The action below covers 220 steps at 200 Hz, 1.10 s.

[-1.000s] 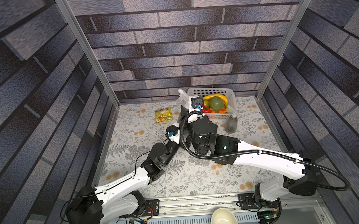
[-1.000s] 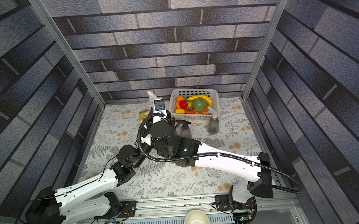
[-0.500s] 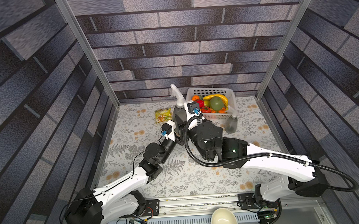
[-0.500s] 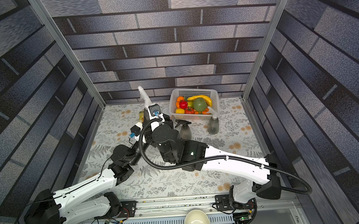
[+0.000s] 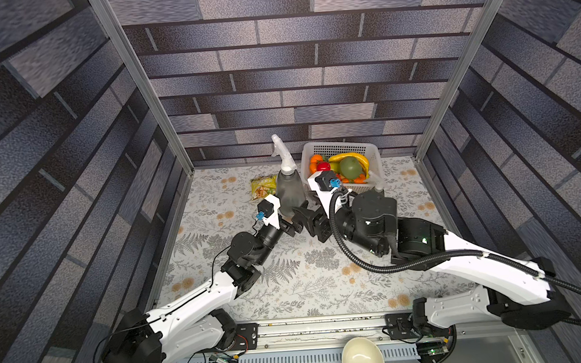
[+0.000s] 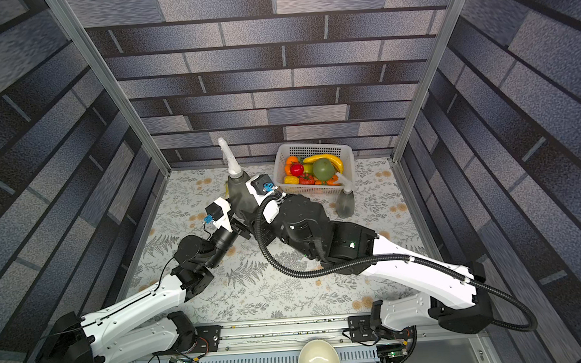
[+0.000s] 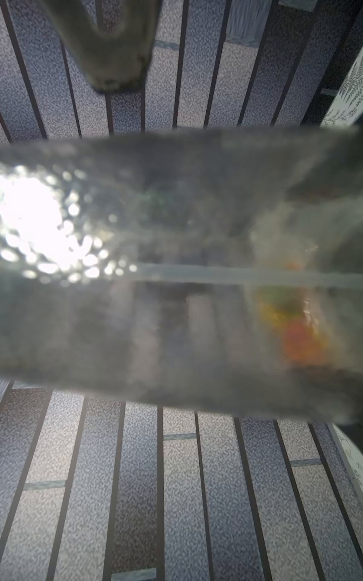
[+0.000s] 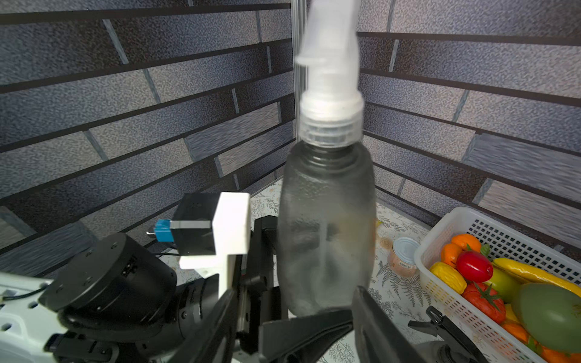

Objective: Attach spray nozzles to spray bottles
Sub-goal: Screw the spray nozzle on the spray bottle.

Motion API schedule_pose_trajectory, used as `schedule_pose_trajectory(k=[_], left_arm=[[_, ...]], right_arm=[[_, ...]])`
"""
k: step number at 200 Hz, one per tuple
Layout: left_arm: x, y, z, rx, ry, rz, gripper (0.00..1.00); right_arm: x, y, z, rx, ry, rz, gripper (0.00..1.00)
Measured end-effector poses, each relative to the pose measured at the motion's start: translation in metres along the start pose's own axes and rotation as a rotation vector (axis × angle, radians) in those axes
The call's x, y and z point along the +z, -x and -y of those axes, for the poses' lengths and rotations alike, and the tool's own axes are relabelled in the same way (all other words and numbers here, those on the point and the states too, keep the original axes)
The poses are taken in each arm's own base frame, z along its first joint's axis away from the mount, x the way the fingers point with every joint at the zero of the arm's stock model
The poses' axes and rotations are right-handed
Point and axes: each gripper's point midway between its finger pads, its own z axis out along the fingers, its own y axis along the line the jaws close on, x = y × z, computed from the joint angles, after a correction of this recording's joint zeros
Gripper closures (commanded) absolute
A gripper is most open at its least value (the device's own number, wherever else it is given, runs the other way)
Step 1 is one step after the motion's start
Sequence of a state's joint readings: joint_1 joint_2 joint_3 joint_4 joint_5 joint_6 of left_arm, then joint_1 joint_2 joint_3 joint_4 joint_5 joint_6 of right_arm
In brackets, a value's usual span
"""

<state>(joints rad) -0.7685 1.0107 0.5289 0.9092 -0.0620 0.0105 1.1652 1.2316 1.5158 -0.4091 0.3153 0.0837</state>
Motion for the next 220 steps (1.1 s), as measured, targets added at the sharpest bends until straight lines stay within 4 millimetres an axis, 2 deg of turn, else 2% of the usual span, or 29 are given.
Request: schedule_pose_trajectory(k=[26, 49, 95, 143, 220], left_arm=[[-0.008, -0.003, 0.006, -0.022, -0.035, -0.022, 0.25], [-0.013, -0.006, 0.014, -0.046, -0.079, -0.049, 0.25], [-0.020, -0.013, 0.035, -0.068, -0.166, -0.101, 0.25], [-0.019, -0.011, 0.039, -0.071, -0.185, -0.106, 0.25], [-0.017, -0.005, 0.044, -0.074, -0.201, -0.094, 0.26]], right_arm=[[-0.016, 0.011, 0.024, 0.021, 0.104, 0.007, 0.24], [-0.029, 0.029, 0.030, 0.028, 0.201, 0.041, 0.27], [-0.029, 0.061, 0.014, 0.005, 0.374, 0.069, 0.36], [-0.014, 0.053, 0.006, 0.011, 0.434, 0.021, 0.41], [-0.009, 0.049, 0.009, 0.011, 0.418, 0.006, 0.50]])
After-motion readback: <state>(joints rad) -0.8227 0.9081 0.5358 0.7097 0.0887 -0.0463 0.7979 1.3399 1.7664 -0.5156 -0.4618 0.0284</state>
